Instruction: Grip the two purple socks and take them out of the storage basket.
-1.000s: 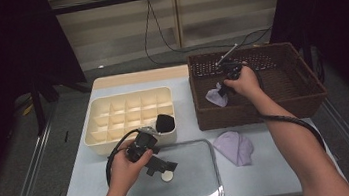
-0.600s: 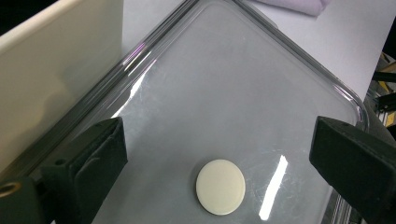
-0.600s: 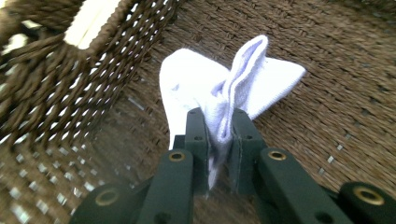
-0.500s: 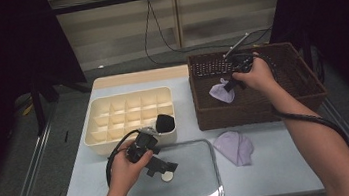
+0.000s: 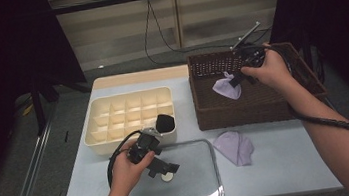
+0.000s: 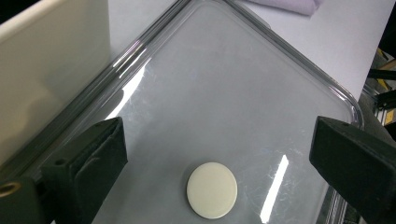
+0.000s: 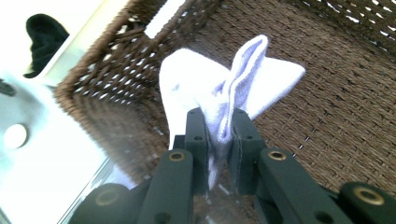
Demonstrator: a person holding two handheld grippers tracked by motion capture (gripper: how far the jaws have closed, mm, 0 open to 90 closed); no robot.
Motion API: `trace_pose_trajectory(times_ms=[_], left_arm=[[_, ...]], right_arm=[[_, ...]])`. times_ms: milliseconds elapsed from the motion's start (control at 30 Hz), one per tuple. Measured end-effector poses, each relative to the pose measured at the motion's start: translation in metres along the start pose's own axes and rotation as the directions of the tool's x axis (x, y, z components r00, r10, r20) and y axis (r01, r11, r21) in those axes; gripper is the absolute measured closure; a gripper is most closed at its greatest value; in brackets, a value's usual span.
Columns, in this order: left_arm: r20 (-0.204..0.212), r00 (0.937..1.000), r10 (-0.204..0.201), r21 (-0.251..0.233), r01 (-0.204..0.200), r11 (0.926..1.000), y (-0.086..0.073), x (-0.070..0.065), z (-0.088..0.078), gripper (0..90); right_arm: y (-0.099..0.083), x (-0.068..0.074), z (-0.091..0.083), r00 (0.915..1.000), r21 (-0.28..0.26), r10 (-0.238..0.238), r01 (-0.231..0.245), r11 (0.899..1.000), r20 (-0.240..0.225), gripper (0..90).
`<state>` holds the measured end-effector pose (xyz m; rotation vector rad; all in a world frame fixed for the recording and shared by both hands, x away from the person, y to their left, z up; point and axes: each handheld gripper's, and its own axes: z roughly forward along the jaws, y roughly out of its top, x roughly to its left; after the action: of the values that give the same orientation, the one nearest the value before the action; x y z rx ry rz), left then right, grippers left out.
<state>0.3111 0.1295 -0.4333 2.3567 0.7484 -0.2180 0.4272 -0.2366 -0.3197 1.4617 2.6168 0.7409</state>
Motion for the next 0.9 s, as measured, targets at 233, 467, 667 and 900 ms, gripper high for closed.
trace_pose_trajectory(times_ms=[233,467,667,900], left_arm=[[-0.004,1.0000,-0.004,0.004,0.004,1.0000,0.000,-0.003,0.001,4.1],[-0.006,1.0000,0.000,0.006,0.000,1.0000,0.001,-0.003,0.000,4.1],[-0.005,0.9996,0.029,0.028,-0.029,0.9992,0.002,-0.001,-0.001,4.1],[-0.005,1.0000,0.003,-0.001,-0.003,1.0000,0.002,-0.005,0.001,4.1]], right_arm=[[-0.004,0.014,-0.016,0.9994,-0.004,-0.032,0.032,0.999,-0.013,80.7],[-0.014,0.029,-0.031,0.9969,-0.009,-0.075,0.074,0.997,-0.027,80.5],[-0.021,0.040,-0.039,0.9945,-0.024,-0.096,0.095,0.995,-0.042,80.5],[-0.034,0.052,-0.040,0.9906,-0.035,-0.124,0.122,0.992,-0.058,80.4]])
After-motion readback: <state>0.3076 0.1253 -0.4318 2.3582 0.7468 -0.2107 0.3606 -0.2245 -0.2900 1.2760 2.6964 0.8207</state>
